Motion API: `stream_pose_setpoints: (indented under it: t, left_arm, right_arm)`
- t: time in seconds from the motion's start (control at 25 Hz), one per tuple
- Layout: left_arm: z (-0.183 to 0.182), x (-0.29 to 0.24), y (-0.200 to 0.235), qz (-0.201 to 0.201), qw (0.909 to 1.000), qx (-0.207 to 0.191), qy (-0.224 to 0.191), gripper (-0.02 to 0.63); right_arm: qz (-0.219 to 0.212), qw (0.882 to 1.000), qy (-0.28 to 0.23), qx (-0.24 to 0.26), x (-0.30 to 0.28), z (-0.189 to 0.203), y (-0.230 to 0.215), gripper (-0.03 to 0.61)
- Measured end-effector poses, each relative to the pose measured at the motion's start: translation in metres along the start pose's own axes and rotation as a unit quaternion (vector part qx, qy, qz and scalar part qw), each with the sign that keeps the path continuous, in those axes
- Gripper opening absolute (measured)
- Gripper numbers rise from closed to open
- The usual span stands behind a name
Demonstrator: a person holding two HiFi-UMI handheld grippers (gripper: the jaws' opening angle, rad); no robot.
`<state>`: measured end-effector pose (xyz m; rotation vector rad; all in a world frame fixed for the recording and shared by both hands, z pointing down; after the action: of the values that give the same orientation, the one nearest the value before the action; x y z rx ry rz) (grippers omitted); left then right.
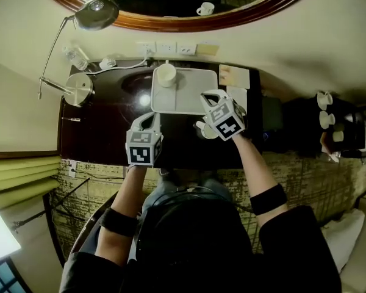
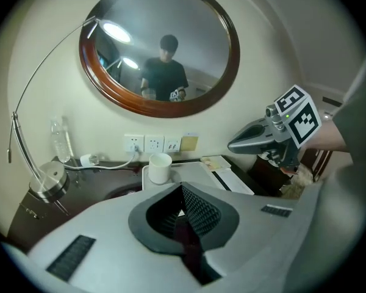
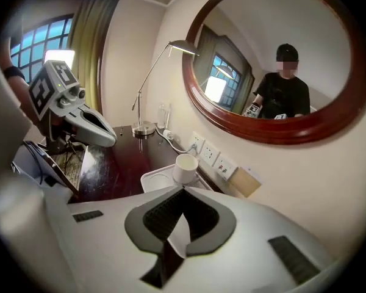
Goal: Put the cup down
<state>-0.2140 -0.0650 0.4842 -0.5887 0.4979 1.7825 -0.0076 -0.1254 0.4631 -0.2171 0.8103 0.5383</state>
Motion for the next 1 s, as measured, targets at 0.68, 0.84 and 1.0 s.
stream_pose_setpoints:
  t: [0.68, 0.84, 1.0]
  left_arm:
    - [0.007, 0.036, -0.081, -0.068, 0.9976, 0.01, -0.002, 0.001]
    - [0.01, 0.042, -0.087, -0.088, 0.9959, 0.016, -0.008, 0.001]
    - [0.007, 0.05, -0.099, -0.091, 0.9957, 0.01, -0.013, 0.001]
  right_arm:
    - [-0.038, 0.995, -0.047, -0.079, 0.075, 0.119, -0.005, 0.008]
    - [-0.049, 0.993, -0.063, -0.084, 0.086, 0.129, -0.006, 0.008]
    - [-0.06, 0.993, -0.065, -0.076, 0.095, 0.136, -0.002, 0.008]
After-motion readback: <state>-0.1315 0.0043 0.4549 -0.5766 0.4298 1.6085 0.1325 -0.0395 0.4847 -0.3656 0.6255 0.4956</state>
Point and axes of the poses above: the fingertips, and each gripper's own axes: x backward along the fingers, y to its left, z out of its underside, the point moved 7 cm from there along x, backward along the fingers, and after that the axes turned 14 degrees about -z, right-handed, at the moved point
